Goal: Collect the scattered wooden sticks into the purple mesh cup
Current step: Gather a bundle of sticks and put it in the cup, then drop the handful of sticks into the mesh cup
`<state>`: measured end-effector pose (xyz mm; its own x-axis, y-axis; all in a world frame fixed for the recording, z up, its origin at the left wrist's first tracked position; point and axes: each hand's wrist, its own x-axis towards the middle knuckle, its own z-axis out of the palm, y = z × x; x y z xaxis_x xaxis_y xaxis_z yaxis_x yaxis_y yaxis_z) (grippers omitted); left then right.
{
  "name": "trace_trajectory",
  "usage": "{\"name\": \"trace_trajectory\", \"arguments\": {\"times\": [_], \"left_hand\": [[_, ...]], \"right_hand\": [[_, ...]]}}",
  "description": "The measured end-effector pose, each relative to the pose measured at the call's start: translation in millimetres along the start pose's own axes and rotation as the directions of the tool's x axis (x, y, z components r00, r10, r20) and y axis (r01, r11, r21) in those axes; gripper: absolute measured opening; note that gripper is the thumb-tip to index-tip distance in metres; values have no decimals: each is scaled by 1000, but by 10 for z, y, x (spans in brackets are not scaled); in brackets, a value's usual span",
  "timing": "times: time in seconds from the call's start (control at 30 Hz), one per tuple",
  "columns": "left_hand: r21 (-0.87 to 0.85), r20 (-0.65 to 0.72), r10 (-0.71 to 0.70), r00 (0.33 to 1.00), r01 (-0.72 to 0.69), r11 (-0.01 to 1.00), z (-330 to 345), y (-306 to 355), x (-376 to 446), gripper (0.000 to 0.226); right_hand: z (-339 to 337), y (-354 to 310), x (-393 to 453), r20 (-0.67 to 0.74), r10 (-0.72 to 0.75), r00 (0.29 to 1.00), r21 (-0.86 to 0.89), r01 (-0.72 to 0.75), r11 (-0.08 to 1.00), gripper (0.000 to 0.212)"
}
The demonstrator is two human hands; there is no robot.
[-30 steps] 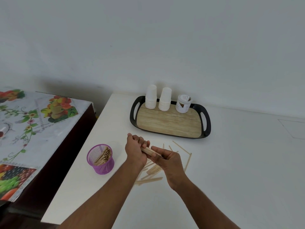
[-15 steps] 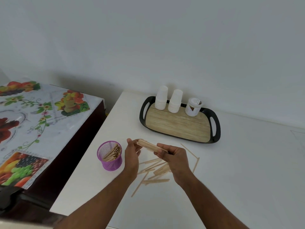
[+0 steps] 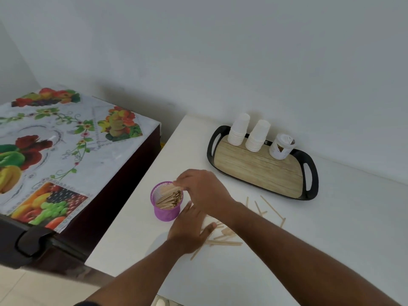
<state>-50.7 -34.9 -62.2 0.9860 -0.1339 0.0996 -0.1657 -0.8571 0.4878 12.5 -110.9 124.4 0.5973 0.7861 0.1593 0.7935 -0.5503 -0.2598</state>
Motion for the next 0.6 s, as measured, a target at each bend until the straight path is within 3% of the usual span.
{"name": "trace_trajectory", "arguments": {"times": [0.1,0.27,0.37,0.43,0.53,0.6], "left_hand": [[15,-57,13,998,-13,1000,-4,13,-10,59],[-62,-92,-19,996,13,998,-44,44,-29,65],[-111,-72,-62,995,54,992,-58,56,-28,76],[-121,-66,-69,995,61,991,-37,38,-24,79],[-118,-68,-88,994,80,990,-10,19,-21,82],[-111,-65,-102,993,94,989,4,18,-15,81]], "right_hand": [[60,-50,234,255,-103,961,-233,165,959,50],[257,-89,458,414,-118,903,-339,273,901,44],[388,-79,466,418,-54,907,-226,162,961,41],[447,-50,428,406,-29,914,-80,67,995,52],[481,17,342,291,-5,957,146,-39,989,74],[483,59,287,198,46,979,251,-95,963,78]]}}
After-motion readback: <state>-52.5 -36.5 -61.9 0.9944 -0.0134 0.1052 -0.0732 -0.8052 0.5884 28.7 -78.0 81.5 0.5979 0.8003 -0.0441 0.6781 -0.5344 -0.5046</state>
